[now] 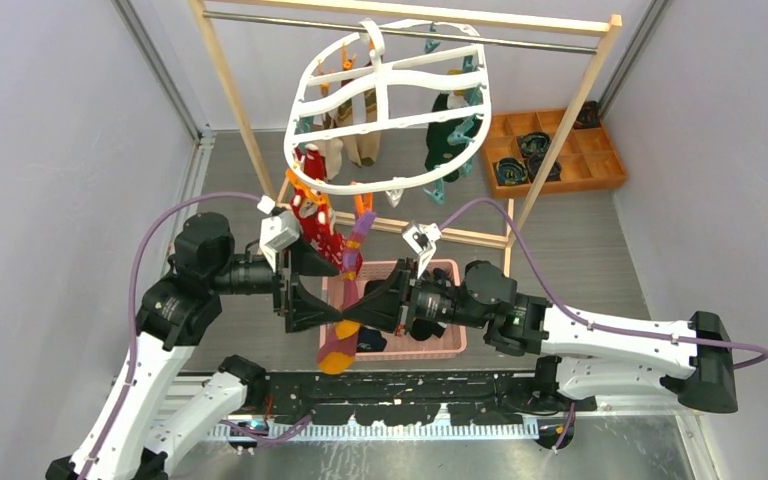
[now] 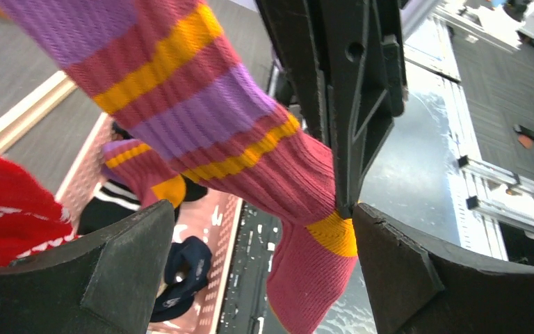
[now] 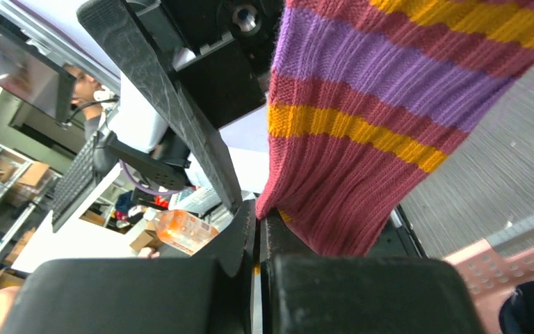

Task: Remove the socks clipped to the hanger
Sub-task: Remove the sock from the hanger.

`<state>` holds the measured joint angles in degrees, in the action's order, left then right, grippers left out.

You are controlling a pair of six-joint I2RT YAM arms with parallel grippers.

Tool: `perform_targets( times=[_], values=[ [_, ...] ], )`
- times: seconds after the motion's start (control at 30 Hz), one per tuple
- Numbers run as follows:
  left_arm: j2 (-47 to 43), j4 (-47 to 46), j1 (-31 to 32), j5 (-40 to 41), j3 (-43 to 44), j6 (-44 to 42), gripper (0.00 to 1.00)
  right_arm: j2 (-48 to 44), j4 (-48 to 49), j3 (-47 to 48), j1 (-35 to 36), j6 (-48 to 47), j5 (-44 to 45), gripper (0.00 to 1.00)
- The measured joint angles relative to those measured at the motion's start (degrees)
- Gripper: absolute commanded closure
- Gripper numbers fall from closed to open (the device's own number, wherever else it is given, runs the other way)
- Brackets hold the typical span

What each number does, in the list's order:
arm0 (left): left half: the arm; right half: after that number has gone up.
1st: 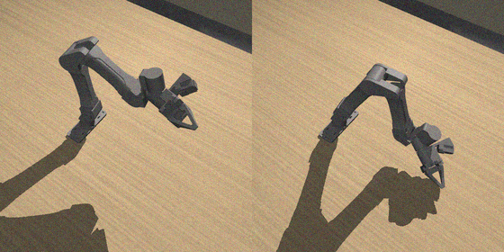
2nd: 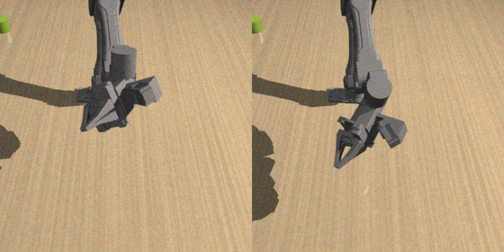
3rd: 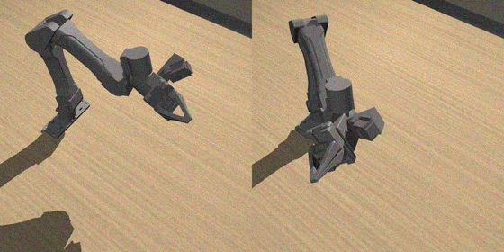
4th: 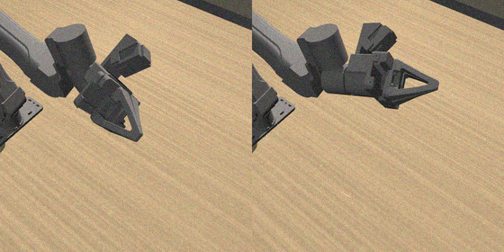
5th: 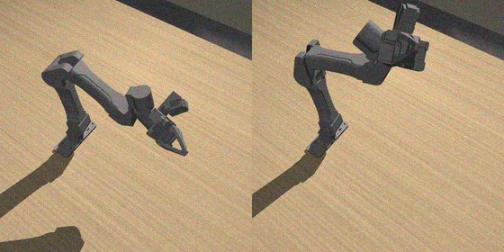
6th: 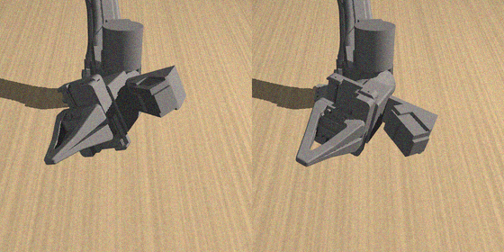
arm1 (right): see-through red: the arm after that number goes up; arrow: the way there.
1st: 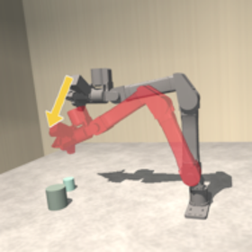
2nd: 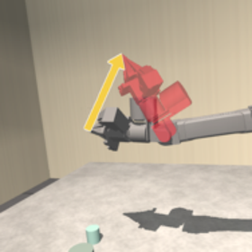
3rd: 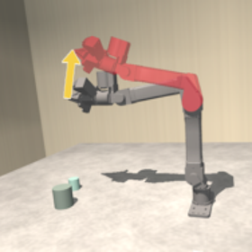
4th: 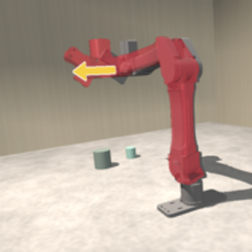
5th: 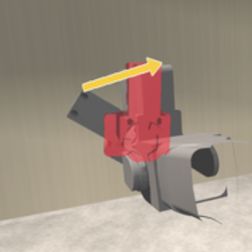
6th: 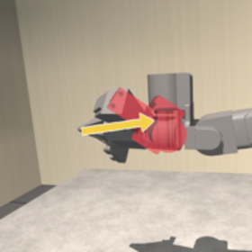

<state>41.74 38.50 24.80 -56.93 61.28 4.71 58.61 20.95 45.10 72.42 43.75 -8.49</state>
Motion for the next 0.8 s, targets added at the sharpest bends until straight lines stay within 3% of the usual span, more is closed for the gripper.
perform_targets(
  times=[0.23, 0.4, 0.47, 0.57, 0.7, 0.8],
  values=[
    [-1.6, -0.7, 0.0, -6.2, -3.0, 1.5, 0.04, 2.2, 6.4, 0.0, 0.1, 2.5, -1.7, 0.99],
    [-3.1, -0.9, 0.4, -8.1, -5.8, 2.4, 0.17, 3.6, 9.6, 0.0, 0.1, 3.6, -2.1, 0.99],
    [-3.9, -0.9, 0.6, -8.0, -6.8, 2.4, 0.24, 4.5, 10.2, 0.3, 0.1, 4.0, -2.2, 0.94],
    [-4.6, -1.0, 0.7, -7.0, -7.2, 2.3, 0.44, 5.7, 10.7, 0.4, 0.1, 4.7, -2.1, 0.77],
    [-5.1, -1.4, 0.7, -5.0, -7.2, 2.1, 0.95, 5.9, 9.4, 0.5, 0.2, 4.6, 1.2, 0.46],
    [-5.9, -1.5, 0.6, -1.7, -7.6, 1.5, 1.0, 4.7, 6.3, 1.3, 1.7, 3.1, 7.7, 0.36]
  ],
)
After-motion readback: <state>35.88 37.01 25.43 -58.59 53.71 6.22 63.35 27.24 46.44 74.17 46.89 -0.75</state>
